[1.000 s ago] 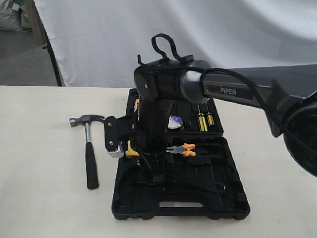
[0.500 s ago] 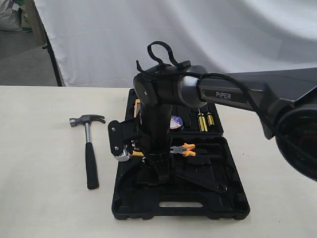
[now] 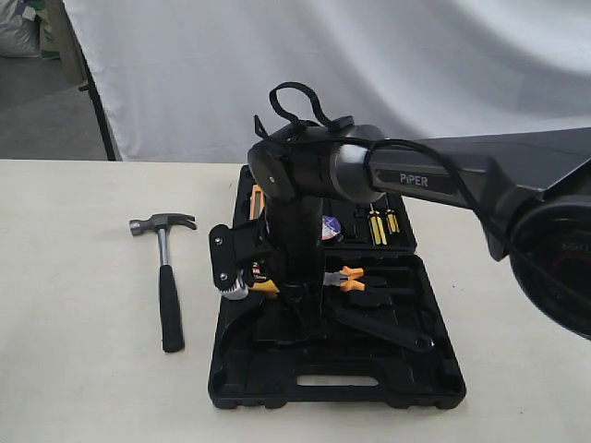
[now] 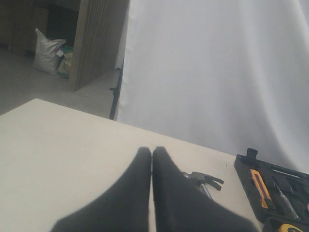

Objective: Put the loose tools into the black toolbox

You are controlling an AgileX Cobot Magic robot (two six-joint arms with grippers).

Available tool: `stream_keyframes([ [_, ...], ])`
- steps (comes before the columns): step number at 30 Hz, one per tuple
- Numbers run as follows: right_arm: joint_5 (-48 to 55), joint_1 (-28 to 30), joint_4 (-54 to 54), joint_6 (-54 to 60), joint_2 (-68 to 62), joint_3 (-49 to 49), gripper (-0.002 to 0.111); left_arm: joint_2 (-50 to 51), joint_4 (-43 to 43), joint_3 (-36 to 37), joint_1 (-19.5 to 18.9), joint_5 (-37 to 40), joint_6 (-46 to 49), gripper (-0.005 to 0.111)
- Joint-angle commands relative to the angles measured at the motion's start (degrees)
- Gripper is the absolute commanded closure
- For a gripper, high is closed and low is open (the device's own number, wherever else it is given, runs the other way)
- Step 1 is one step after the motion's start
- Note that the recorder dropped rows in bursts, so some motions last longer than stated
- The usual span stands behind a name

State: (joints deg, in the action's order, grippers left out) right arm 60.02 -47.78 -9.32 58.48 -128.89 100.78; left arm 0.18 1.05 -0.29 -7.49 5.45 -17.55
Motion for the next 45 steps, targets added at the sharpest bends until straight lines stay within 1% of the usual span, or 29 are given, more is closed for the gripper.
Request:
stream_keyframes([
  [1,1.1,0.3,-1.2,0.2,0.2,-0.2,0.086,-0.2,0.3,-0.2,-1.5,-0.4,-0.3,0.106],
  [2,1.5,0.3,-1.2,1.1,0.2,-0.2,0.078,-0.2,0.3,-0.2,-1.5,-0.4,-0.3,0.106],
  [4,2.7,0.3,-1.2,3.6,0.2,-0.2,0.058,-0.2,0.3,-0.2,-1.5,-0.4,-0.3,0.106],
  [6,4.1,0.3,-1.2,5.8,0.2,-0.2,0.043,-0.2,0.3,-0.2,-1.5,-0.4,-0.3,0.106],
  [8,4.5,0.3,-1.2,6.0,0.4,-0.2,0.032,-0.2,0.3,-0.2,-1.5,-0.4,-0.3,0.106],
  [9,4.5,0.3,-1.2,6.0,0.6,-0.2,0.029,-0.2,0.3,-0.2,-1.5,-0.4,-0.3,0.106],
  [10,4.5,0.3,-1.1,6.0,0.8,-0.2,0.028,-0.2,0.3,-0.2,-1.5,-0.4,-0.3,0.106],
  [16,4.6,0.3,-0.6,5.8,4.2,-0.2,0.028,-0.2,0.3,-0.2,-1.5,-0.4,-0.3,0.106],
  [21,6.7,0.3,-0.6,1.9,7.2,-0.2,0.028,-0.2,0.3,-0.2,-1.5,-0.4,-0.3,0.106],
  [22,7.9,0.6,-0.7,1.0,7.8,-0.2,0.031,-0.2,0.3,-0.2,-1.5,-0.4,-0.3,0.106],
  [24,9.9,1.4,-0.7,-1.7,8.8,-0.2,0.042,-0.2,0.3,-0.2,-1.5,-0.4,-0.3,0.106],
  [28,9.9,5.8,0.1,-10.0,9.5,-0.6,0.079,-0.2,0.3,-0.2,-1.5,-0.4,-0.3,0.106],
  [31,9.9,10.1,4.7,-11.6,9.5,-2.1,0.104,-0.2,0.3,-0.2,-1.5,-0.4,-0.3,0.106],
  [32,9.9,11.5,7.3,-11.6,9.5,-3.0,0.108,-0.2,0.3,-0.2,-1.5,-0.4,-0.3,0.106],
  [34,9.9,13.8,11.6,-10.7,9.5,-4.9,0.109,-0.2,0.3,-0.2,-1.5,-0.4,-0.3,0.106],
  [37,9.9,14.9,15.5,-9.2,9.5,-8.0,0.109,-0.2,0.3,-0.2,-1.5,-0.4,-0.3,0.106],
  [45,9.9,14.9,16.7,-8.8,9.5,-14.3,0.109,-0.2,0.3,-0.2,-1.5,-0.4,-0.3,0.106],
])
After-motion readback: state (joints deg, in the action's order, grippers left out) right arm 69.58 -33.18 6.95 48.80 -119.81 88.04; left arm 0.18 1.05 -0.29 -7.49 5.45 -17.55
